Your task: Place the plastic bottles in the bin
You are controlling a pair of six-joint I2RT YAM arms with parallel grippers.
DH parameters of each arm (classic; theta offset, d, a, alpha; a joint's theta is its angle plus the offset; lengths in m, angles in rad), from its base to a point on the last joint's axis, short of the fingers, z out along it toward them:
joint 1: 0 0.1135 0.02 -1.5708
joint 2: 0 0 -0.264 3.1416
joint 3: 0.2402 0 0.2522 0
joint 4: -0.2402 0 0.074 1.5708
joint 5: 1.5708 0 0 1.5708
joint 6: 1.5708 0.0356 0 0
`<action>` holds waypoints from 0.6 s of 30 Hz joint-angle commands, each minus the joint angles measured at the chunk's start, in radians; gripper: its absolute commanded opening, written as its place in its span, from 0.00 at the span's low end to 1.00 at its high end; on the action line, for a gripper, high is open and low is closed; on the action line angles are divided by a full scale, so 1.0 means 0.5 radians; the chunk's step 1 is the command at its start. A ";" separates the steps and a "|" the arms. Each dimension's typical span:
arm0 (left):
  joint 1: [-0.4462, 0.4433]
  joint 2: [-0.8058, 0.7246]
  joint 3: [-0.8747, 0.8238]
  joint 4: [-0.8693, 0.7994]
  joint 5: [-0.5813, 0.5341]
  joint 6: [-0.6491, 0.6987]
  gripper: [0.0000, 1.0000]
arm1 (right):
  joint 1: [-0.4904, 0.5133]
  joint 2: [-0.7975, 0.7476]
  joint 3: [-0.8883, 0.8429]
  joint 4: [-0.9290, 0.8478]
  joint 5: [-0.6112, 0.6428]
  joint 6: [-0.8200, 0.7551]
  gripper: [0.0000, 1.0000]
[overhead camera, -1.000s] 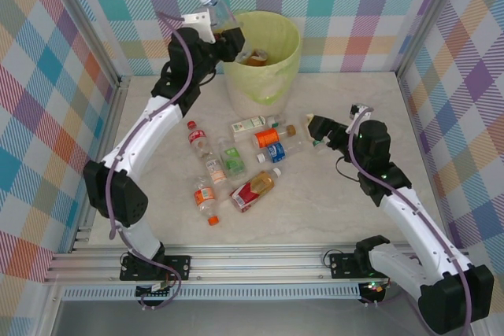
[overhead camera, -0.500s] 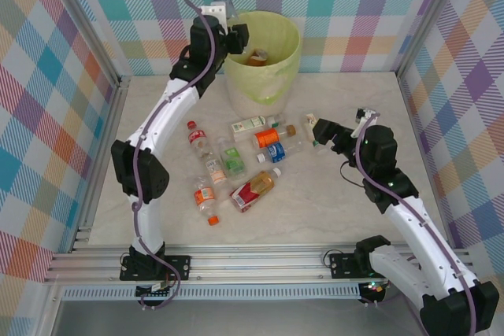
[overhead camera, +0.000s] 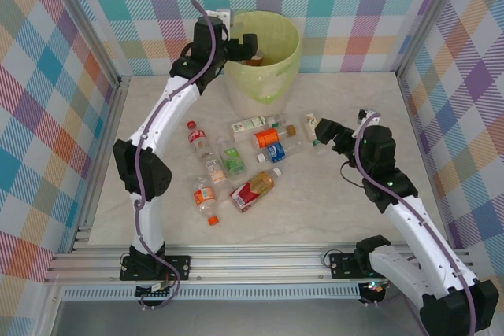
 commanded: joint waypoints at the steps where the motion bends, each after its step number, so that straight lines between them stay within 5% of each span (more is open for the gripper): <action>1: 0.007 -0.217 0.027 -0.152 0.011 -0.099 1.00 | 0.007 0.043 -0.049 -0.010 0.094 0.057 0.99; 9: 0.007 -0.741 -0.714 0.280 0.019 -0.129 1.00 | 0.005 0.245 -0.048 -0.012 0.208 -0.122 1.00; 18: 0.017 -1.136 -1.484 0.976 -0.457 -0.451 1.00 | -0.042 0.721 0.174 -0.137 0.269 -0.268 1.00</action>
